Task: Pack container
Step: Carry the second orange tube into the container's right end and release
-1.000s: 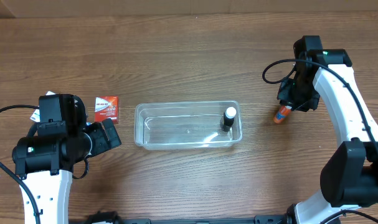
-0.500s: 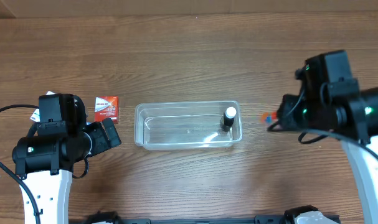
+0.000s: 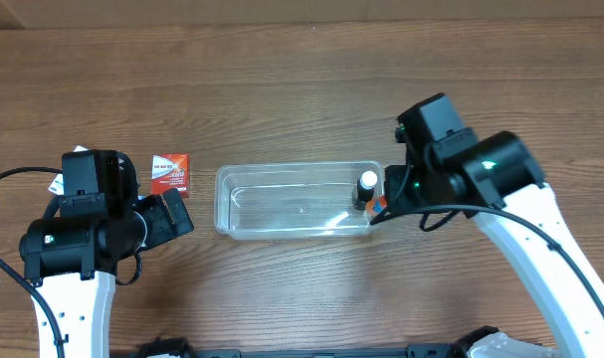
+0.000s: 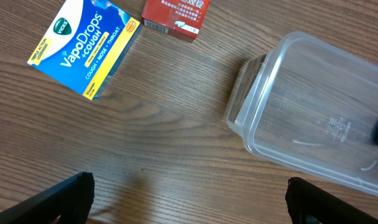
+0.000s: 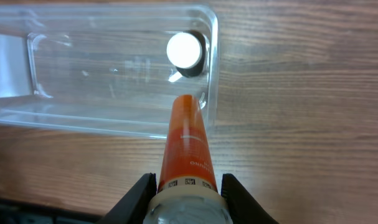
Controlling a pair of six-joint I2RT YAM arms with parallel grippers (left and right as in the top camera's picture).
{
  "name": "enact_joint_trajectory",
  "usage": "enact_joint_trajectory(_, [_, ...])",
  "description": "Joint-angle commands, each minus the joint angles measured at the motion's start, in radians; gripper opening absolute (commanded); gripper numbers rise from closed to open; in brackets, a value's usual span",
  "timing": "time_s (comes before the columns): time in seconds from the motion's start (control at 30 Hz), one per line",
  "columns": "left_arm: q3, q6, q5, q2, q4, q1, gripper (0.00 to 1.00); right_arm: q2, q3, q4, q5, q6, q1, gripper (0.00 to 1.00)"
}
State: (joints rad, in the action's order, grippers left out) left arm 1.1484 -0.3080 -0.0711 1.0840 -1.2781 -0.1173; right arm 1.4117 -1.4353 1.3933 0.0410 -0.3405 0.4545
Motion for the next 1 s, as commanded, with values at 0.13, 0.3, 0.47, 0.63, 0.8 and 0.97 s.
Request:
enact_joint_trajectory(0.13, [0.022, 0.013, 0.001, 0.001, 0.003, 0.006, 1.00, 0.017, 0.186, -0.169, -0.006, -0.007, 0.008, 0.04])
enact_joint_trajectory(0.3, [0.022, 0.013, 0.001, 0.001, 0.003, 0.006, 1.00, 0.056, 0.232, -0.230, -0.009, 0.042, 0.008, 0.04])
enact_joint_trajectory(0.47, [0.022, 0.013, 0.001, 0.001, 0.003, 0.006, 1.00, 0.103, 0.233, -0.234, -0.040, 0.062, 0.010, 0.09])
enact_joint_trajectory(0.63, [0.022, 0.013, 0.001, 0.001, 0.004, 0.006, 1.00, 0.103, 0.233, -0.237, -0.039, 0.080, 0.010, 0.28])
enact_joint_trajectory(0.8, [0.022, 0.013, 0.001, 0.001, 0.004, 0.006, 1.00, 0.103, 0.233, -0.237, -0.040, 0.080, 0.010, 0.54])
enact_joint_trajectory(0.97, [0.022, 0.013, 0.001, 0.001, 0.004, 0.006, 1.00, 0.103, 0.204, -0.233, -0.041, 0.083, 0.010, 0.61])
